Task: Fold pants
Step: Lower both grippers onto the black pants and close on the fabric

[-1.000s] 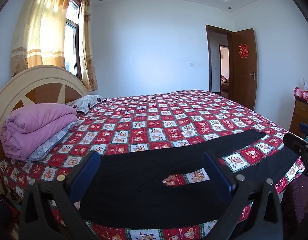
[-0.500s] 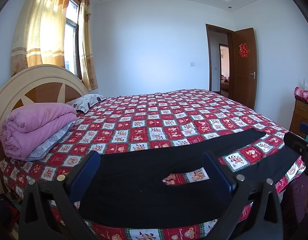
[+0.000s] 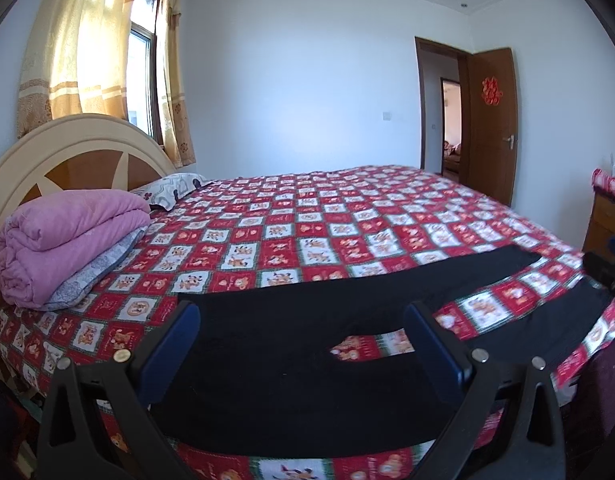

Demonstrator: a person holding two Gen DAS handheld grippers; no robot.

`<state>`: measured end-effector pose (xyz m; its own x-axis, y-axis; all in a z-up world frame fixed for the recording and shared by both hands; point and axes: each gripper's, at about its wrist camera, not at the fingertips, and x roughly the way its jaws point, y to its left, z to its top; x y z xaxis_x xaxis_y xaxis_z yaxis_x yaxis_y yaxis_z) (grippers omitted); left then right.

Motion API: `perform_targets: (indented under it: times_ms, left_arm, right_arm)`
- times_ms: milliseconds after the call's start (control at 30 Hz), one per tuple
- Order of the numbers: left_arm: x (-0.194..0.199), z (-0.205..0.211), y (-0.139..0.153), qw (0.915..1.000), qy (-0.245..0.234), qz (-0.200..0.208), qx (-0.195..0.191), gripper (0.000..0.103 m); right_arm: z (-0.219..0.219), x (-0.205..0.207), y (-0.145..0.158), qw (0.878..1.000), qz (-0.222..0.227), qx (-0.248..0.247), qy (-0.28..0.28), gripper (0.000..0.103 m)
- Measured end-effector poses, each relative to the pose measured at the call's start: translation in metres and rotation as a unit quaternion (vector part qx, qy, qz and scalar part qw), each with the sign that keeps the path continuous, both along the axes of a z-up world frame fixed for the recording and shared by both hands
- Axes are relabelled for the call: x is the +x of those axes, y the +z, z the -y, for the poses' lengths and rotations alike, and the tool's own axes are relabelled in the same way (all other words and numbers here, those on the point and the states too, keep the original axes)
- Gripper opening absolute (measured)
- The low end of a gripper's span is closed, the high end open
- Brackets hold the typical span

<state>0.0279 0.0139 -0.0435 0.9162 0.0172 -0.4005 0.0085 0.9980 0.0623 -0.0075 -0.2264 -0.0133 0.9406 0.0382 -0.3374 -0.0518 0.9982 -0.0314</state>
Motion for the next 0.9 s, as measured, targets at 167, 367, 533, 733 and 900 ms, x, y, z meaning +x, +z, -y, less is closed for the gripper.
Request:
perform_targets:
  times_ms: [167, 367, 533, 733, 900]
  left_arm:
    - [0.056, -0.047, -0.034, 0.9976, 0.054, -0.041, -0.010, 0.103]
    - [0.130, -0.127, -0.069, 0.9869, 0.121, -0.099, -0.039, 0.103]
    - [0.185, -0.159, -0.094, 0.9838, 0.110, -0.136, -0.038, 0.103]
    - [0.237, -0.186, -0.120, 0.9756, 0.091, -0.188, -0.067, 0.090]
    - [0.257, -0.185, -0.139, 0.9701, 0.073, -0.225, -0.054, 0.069]
  right_arm:
    - [0.026, 0.037, -0.015, 0.999, -0.022, -0.023, -0.019, 0.102]
    - [0.080, 0.085, -0.035, 0.996, -0.062, -0.007, -0.057, 0.102]
    - [0.112, 0.118, -0.056, 0.992, -0.094, -0.028, -0.084, 0.102]
    - [0.146, 0.157, -0.075, 0.987, -0.127, -0.022, -0.096, 0.101]
    - [0.175, 0.186, -0.077, 0.984, -0.138, -0.011, -0.113, 0.101]
